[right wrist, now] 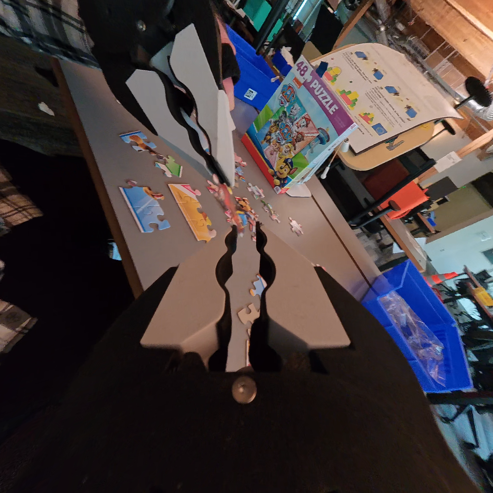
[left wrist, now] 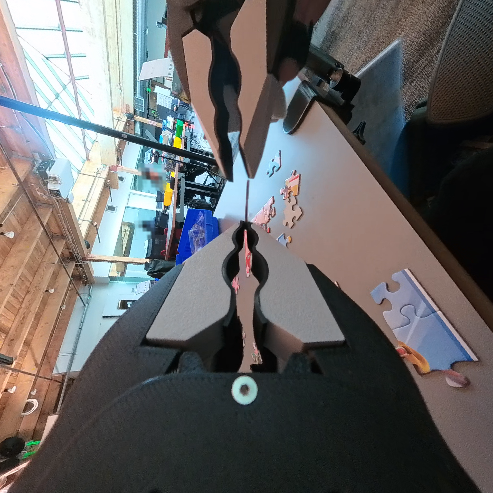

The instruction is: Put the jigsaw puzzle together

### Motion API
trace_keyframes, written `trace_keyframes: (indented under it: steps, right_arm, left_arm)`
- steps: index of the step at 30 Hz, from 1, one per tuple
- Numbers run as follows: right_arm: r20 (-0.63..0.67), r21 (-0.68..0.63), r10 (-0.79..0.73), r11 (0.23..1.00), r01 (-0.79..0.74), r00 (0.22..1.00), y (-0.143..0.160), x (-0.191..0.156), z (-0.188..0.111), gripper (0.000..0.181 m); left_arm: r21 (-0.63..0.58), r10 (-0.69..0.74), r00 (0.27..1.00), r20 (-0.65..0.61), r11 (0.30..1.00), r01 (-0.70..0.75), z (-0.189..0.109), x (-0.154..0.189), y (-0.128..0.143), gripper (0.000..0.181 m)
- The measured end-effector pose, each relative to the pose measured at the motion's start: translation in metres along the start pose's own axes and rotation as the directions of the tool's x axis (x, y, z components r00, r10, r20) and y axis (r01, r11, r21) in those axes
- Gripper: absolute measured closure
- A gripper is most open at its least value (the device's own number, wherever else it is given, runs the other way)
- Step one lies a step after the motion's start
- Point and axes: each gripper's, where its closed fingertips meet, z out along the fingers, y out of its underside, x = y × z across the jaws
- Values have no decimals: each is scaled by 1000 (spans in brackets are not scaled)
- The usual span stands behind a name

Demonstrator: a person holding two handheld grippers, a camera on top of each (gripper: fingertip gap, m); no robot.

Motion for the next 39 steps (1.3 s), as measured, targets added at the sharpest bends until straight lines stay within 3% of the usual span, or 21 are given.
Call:
trace_keyframes:
  steps: [1, 3, 12, 22, 27, 32, 39]
  right_arm:
    - [22, 0, 8, 1000, -8, 1000, 0, -3, -2, 167]
    - [45, -15, 5, 1000, -4, 999, 2, -8, -3, 165]
    - [-116, -135, -147, 982, 131, 982, 13, 2, -3, 181]
    - [-304, -392, -461, 858, 331, 834, 38, 24, -9, 181]
    - [-268, -462, -492, 820, 338, 828, 60, 28, -6, 181]
    - [-210, -579, -439, 776, 251, 873, 107, 48, 4, 181]
    - [-94, -713, -391, 668, 213, 915, 167, 63, 29, 181]
  left_arm:
    - [6, 0, 1000, 3, 1000, 0, 0, -1, -1, 181]
    - [19, -2, 1000, 4, 1000, 2, 1, -4, -5, 181]
    - [21, -11, 999, -32, 1000, 12, 15, -4, -6, 181]
    - [-66, -163, 983, -85, 985, 158, 34, -1, 17, 166]
    - [-145, -196, 970, -141, 974, 176, 42, 4, 33, 163]
    - [-241, -312, 921, -235, 936, 256, 62, 13, 59, 165]
    - [-335, -482, 832, -275, 859, 387, 91, 18, 94, 165]
